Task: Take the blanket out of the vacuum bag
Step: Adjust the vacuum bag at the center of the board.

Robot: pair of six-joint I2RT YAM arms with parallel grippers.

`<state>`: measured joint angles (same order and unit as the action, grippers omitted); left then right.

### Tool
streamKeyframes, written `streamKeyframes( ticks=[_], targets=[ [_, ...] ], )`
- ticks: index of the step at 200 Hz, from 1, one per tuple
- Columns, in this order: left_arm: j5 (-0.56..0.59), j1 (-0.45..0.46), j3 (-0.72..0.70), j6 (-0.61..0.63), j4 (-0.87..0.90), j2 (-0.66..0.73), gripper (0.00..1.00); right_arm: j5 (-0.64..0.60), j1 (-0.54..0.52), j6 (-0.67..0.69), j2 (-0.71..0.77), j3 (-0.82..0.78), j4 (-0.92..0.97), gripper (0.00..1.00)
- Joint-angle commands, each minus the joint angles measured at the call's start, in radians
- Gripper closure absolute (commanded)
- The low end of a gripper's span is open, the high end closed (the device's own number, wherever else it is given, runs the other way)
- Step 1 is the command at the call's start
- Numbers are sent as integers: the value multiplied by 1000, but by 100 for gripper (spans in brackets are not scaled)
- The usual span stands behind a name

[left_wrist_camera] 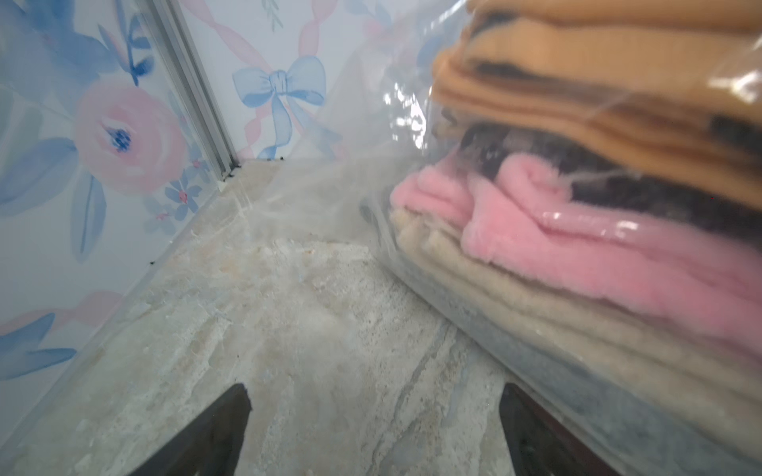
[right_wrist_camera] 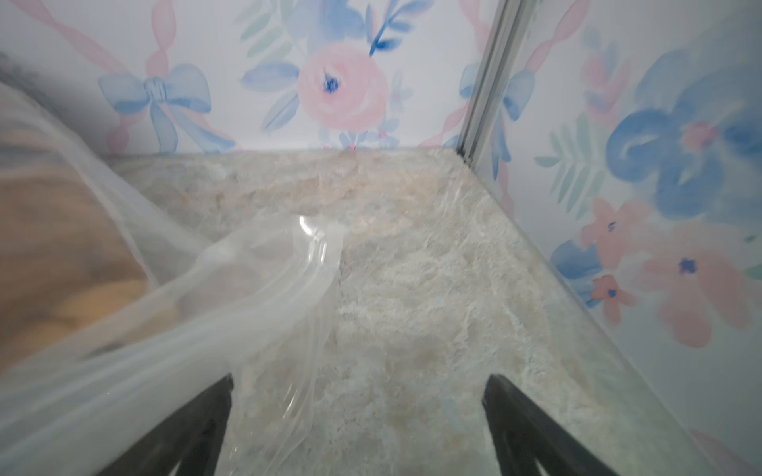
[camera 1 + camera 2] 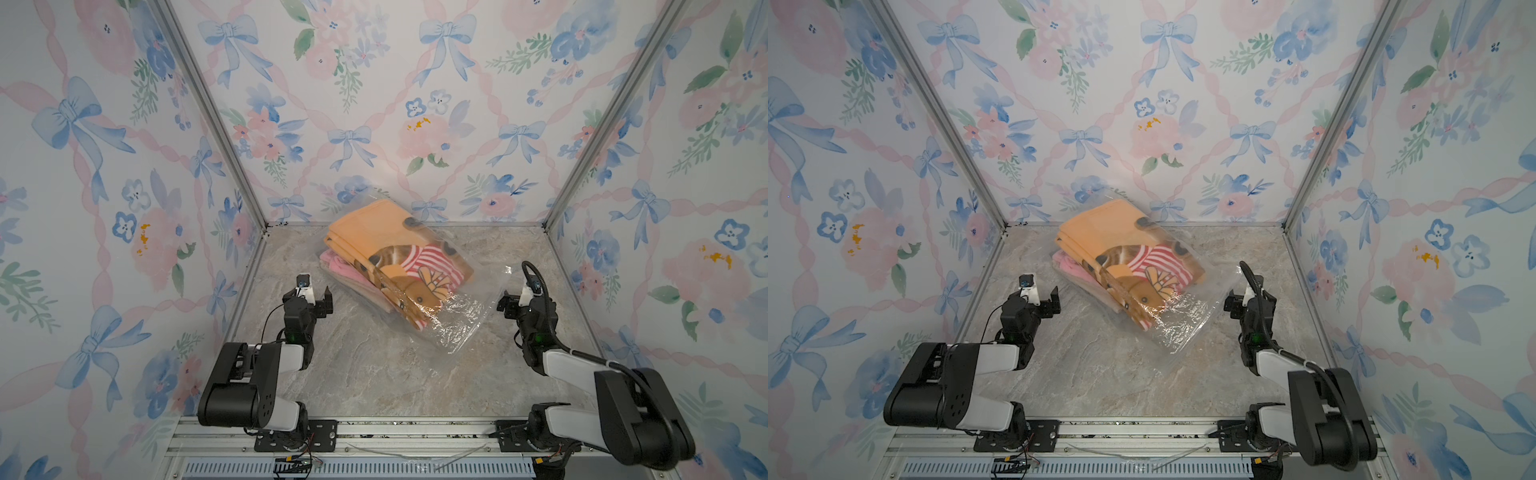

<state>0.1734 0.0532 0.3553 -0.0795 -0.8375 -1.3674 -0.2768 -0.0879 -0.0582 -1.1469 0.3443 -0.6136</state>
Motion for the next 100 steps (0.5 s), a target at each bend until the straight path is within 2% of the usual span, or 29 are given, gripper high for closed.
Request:
streamKeyframes(
  ticks=[1,10,30,52,63,76,89,100],
  targets=[
    [172,-10,176,-210,349,103,7,-109,-1,-173,188,139,507,4],
    [117,-18,259,-285,474,98,10,-80,2,-255,244,180,658,4],
    [-76,11,480,-359,739,53,15,90,6,-385,298,244,861,4],
    [-281,68,655,-344,898,34,14,261,10,-467,292,310,981,4],
    [-321,71,732,-333,965,19,12,362,13,-499,272,320,979,4],
    [-298,64,832,-302,1058,-11,11,490,11,-556,236,311,931,4],
    [-265,39,909,-289,1116,-50,11,551,-7,-621,204,298,882,4],
    [-308,-9,967,-299,1146,-99,10,553,-35,-637,190,290,861,4]
  ],
)
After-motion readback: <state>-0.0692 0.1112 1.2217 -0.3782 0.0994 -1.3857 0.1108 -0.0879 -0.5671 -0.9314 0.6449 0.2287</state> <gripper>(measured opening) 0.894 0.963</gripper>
